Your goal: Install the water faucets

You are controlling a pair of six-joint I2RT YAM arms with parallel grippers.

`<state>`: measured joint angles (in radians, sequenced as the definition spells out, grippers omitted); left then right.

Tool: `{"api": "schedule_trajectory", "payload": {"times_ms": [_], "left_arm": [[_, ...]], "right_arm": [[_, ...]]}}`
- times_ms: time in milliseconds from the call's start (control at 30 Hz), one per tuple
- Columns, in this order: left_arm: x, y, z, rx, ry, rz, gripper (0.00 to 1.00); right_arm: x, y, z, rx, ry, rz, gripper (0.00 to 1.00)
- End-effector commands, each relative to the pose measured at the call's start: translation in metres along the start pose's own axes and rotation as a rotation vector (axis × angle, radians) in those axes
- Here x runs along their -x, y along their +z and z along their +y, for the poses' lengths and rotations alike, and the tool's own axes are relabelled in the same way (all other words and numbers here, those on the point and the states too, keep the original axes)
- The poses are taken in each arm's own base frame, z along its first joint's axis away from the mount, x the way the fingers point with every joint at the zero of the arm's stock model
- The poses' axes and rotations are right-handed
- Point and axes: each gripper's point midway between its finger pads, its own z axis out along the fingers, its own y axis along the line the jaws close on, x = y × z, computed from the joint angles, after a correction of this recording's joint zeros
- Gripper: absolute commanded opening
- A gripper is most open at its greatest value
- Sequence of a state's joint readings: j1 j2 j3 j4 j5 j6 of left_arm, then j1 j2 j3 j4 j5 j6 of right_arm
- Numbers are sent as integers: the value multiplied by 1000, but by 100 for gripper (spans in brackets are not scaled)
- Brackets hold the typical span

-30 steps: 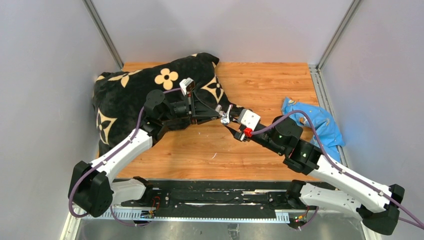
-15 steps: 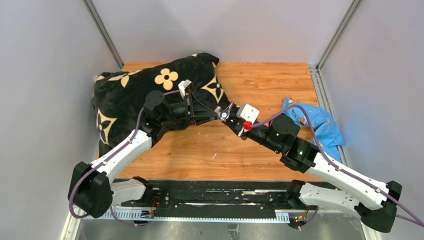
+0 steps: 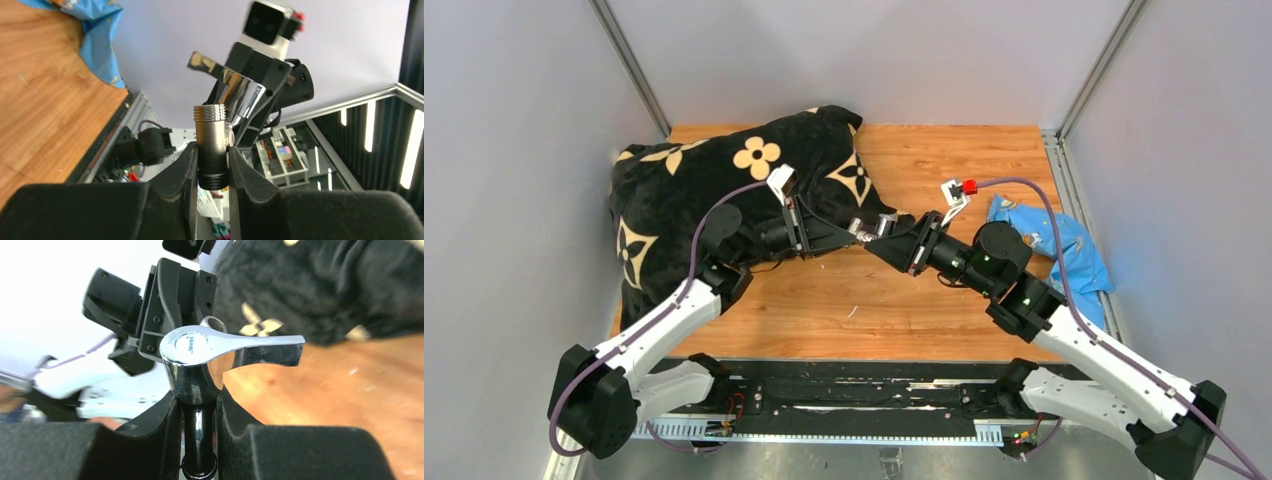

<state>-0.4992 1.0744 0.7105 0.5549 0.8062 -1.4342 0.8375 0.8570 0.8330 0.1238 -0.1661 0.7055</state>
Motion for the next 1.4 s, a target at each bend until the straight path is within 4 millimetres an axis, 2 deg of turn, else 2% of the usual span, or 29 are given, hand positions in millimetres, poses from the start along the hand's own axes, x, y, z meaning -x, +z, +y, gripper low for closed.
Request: {"api": "schedule_trajectory", "payload": {"times_ms": [0,67,167,233,267,333,367,433,533,667,733,833,933,1000,1100,1233,1333,1367], "left_arm": [[13,-19,-35,-181,356,-178,0],[10,-21,-34,-203,377,-183,0],[8,-20,-32,-208,375,-164,0],[8,-20,-29,-196,376,-162,1],[8,-20,-28,-190,379,-165,0],[10,-19,-24,-161,384,-168,0],[11,-19,-22,-141,380,-168,0],[14,-17,-16,-95,359,-166,0],[18,-14,-8,-23,315,-154,0],[16,-7,8,94,161,-84,0],[12,-2,14,132,57,-19,0],[4,-1,29,216,-45,55,0],[-1,-7,51,335,-60,91,0],[-5,-13,66,420,-74,119,0],[-14,-15,73,447,-145,181,0],[-27,-16,77,430,-235,244,0],[-31,-18,76,429,-288,255,0],[-32,-19,76,441,-303,256,0]], "right_arm": [[-3,0,-11,9,652,7,1],[-15,2,-16,59,818,24,1],[-23,3,-21,116,1020,27,1],[-23,2,-23,147,1068,11,1],[-24,1,-24,143,1060,14,5],[-28,0,-24,118,997,54,48],[-31,-3,-22,101,951,77,63],[-34,-11,-21,51,841,99,78],[-39,-31,-34,-77,674,83,85],[-23,-67,-50,-235,310,36,85],[-9,-81,-43,-210,46,36,82],[2,-93,-35,-143,-295,60,78],[-4,-90,-22,-12,-491,109,77],[-8,-86,-24,17,-593,128,76],[-12,-79,-35,19,-733,125,74],[-21,-64,-23,140,-831,17,74],[-36,-55,-28,120,-975,27,75],[-39,-51,-34,74,-1056,35,78]]}}
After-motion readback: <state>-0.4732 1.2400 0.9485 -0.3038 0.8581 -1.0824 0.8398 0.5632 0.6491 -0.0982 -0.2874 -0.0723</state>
